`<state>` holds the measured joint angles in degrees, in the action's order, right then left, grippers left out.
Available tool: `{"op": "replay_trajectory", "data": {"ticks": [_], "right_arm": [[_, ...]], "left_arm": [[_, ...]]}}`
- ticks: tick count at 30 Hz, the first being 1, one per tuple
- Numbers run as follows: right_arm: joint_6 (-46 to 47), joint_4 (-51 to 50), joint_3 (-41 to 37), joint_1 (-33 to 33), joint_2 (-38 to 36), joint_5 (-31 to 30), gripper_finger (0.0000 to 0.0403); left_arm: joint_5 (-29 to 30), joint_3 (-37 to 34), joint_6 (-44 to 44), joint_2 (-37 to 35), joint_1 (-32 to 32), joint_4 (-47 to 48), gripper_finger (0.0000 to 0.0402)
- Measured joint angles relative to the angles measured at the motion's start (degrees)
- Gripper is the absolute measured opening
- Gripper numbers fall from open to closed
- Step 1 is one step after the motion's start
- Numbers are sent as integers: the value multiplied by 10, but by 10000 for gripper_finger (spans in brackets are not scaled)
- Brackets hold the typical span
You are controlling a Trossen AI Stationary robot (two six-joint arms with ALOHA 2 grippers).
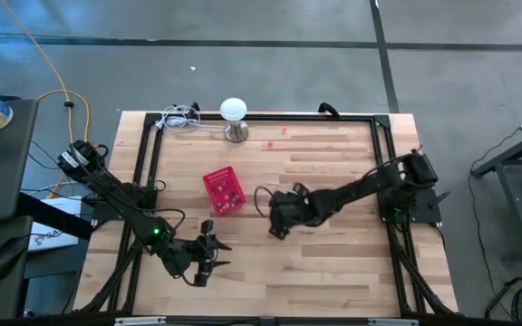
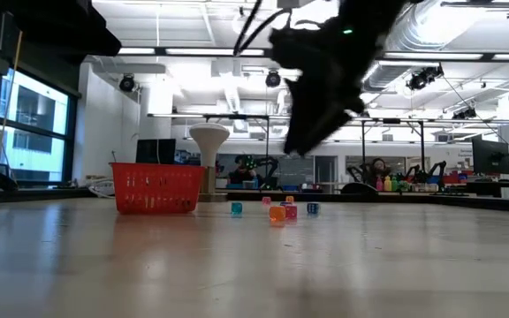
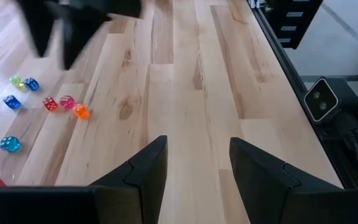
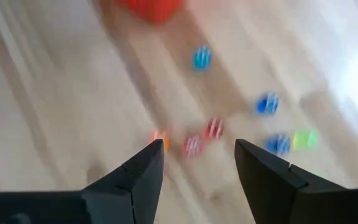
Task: Pick & Place Dice
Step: Put the dark blue die into the red basket
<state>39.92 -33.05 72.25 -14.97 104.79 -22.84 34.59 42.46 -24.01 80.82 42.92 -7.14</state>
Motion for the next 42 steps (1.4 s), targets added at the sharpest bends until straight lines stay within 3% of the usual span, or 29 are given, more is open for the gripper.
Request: {"op": "replay_trajectory", "data": {"ticks": [5, 11, 19, 25, 42], "right_arm": [[69, -77, 0, -43, 6, -79, 187], [138, -98, -51, -39, 6, -90, 187], [141, 101, -157, 1, 6, -78, 187], [140, 116, -171, 28, 6, -94, 187], [124, 167, -171, 90, 6, -51, 187]], "left_arm": [[1, 0, 0, 4, 0, -2, 166], [2, 0, -10, 4, 0, -14, 166], [2, 0, -11, 4, 0, -20, 166], [2, 0, -11, 4, -1, -24, 166], [2, 0, -11, 4, -2, -28, 166]]}}
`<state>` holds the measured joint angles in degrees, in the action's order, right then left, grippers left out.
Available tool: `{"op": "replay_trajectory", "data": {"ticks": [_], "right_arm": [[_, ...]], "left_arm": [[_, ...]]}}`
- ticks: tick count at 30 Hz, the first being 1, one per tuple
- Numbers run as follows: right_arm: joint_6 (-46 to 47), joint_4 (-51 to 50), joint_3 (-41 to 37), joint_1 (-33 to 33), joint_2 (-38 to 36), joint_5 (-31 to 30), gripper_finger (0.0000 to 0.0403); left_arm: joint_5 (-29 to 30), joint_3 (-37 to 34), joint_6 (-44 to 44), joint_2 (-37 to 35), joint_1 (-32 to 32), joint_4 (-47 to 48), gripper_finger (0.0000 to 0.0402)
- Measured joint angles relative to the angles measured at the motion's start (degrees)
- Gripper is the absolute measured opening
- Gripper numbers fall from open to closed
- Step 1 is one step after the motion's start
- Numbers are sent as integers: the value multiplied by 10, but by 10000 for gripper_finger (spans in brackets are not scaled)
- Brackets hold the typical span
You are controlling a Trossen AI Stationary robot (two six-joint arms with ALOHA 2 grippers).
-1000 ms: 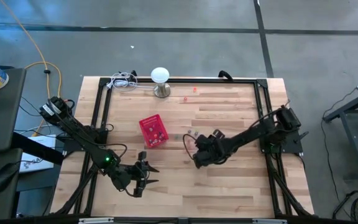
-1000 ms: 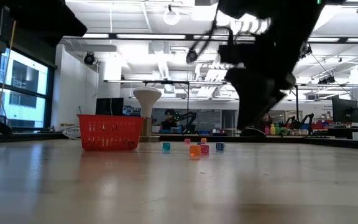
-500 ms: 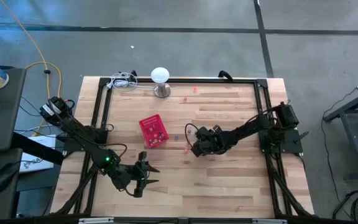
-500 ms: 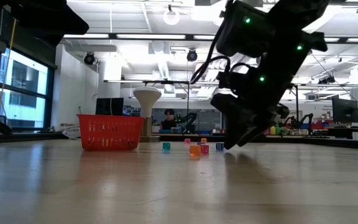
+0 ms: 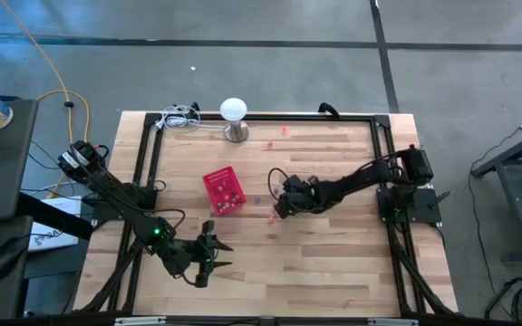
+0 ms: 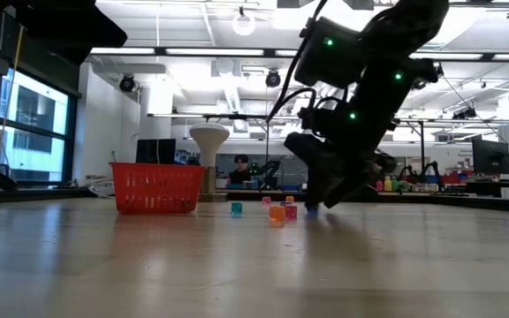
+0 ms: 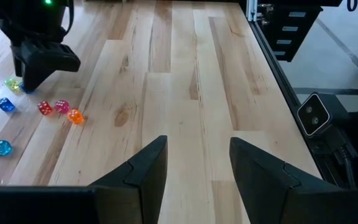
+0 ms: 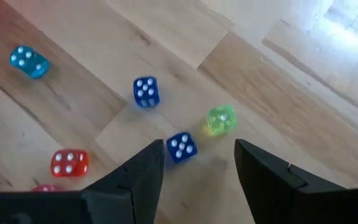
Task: Pick & Place Dice
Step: Put the dark blue die into the red basket
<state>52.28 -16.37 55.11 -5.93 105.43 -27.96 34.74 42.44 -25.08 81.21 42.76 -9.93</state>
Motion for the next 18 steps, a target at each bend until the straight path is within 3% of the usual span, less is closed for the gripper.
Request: {"op": "replay_trajectory", "data": {"ticks": [18], "right_arm": [[-11, 31, 0, 15, 0, 41, 188]], "left_arm": [[0, 0, 2, 0, 0, 0, 166]]}}
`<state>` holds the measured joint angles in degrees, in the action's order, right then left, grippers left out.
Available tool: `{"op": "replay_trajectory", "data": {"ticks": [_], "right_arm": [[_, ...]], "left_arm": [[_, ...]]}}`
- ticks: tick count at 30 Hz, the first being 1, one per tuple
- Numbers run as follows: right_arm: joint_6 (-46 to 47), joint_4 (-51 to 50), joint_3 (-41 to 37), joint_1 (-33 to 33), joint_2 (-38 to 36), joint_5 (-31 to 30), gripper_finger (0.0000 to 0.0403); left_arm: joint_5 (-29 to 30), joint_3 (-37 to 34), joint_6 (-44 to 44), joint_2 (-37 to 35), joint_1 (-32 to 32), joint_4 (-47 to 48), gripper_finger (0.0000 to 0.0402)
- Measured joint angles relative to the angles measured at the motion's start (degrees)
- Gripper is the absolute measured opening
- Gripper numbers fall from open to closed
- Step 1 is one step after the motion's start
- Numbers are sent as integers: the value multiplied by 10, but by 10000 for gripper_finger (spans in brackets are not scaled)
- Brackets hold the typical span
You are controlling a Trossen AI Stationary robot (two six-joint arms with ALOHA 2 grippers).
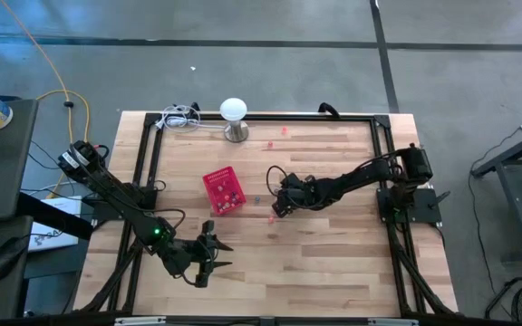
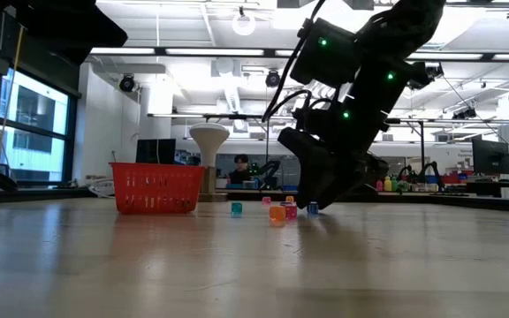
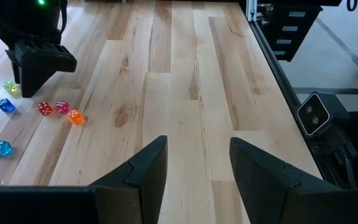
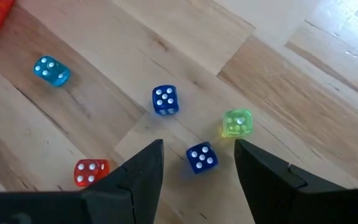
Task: Pick & Place Dice
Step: Put the dark blue die into the red basket
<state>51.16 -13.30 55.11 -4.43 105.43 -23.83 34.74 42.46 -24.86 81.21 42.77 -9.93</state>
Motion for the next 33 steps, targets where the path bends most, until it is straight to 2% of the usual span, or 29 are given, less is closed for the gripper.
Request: {"op": "replay_trajectory", "data": {"ticks": [18, 25, 33], "right_arm": [[-4, 0, 0, 1, 0, 0, 187], [-8, 20, 2, 2, 39, -5, 188], [-6, 22, 2, -1, 38, -4, 178]], "left_arm": [[0, 0, -2, 0, 0, 0, 166], [0, 0, -2, 0, 0, 0, 166], [0, 0, -2, 0, 0, 0, 166]]}}
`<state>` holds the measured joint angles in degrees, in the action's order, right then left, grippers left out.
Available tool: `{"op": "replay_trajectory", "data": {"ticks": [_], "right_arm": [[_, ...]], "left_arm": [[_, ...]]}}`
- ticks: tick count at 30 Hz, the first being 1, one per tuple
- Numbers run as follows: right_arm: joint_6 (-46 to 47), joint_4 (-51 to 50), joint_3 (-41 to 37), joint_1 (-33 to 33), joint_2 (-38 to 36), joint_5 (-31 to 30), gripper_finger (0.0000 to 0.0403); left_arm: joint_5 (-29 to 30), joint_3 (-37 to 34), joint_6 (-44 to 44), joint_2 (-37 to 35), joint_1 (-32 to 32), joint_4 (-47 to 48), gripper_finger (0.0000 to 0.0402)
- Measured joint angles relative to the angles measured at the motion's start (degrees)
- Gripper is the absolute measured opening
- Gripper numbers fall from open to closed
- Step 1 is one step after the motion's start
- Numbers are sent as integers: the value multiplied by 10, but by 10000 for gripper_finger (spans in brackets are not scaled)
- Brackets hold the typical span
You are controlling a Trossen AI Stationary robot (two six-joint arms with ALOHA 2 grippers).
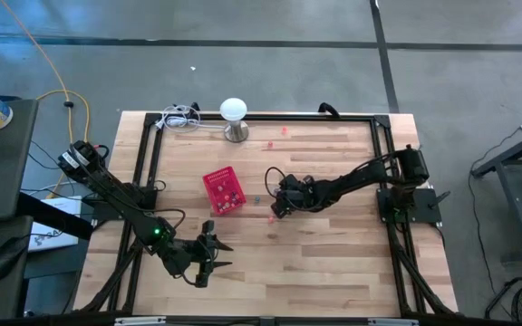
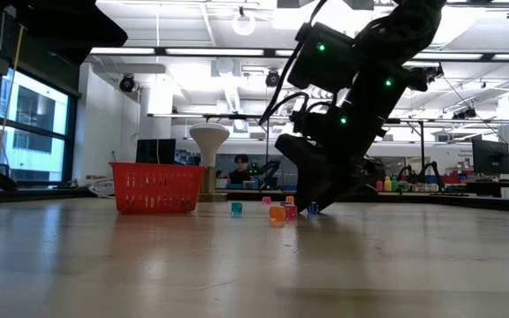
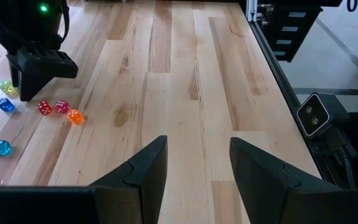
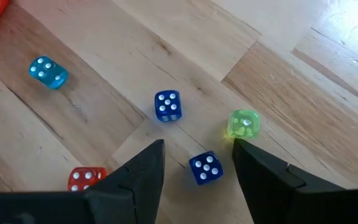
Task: Pick & Place Dice
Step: Put the dark blue die into the red basket
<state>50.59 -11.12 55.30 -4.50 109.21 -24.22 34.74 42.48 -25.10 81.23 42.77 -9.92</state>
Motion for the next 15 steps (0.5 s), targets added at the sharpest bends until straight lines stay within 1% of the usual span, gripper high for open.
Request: {"op": "replay_trajectory", "data": {"ticks": [3, 12, 15], "right_arm": [[1, -4, 0, -2, -3, 5, 153], [7, -27, -1, -21, -3, 1, 55], [1, -25, -1, -28, -5, -14, 30]], "left_arm": [[0, 0, 0, 0, 0, 0, 166], [0, 0, 0, 0, 0, 0, 166], [0, 0, 0, 0, 0, 0, 166]]}}
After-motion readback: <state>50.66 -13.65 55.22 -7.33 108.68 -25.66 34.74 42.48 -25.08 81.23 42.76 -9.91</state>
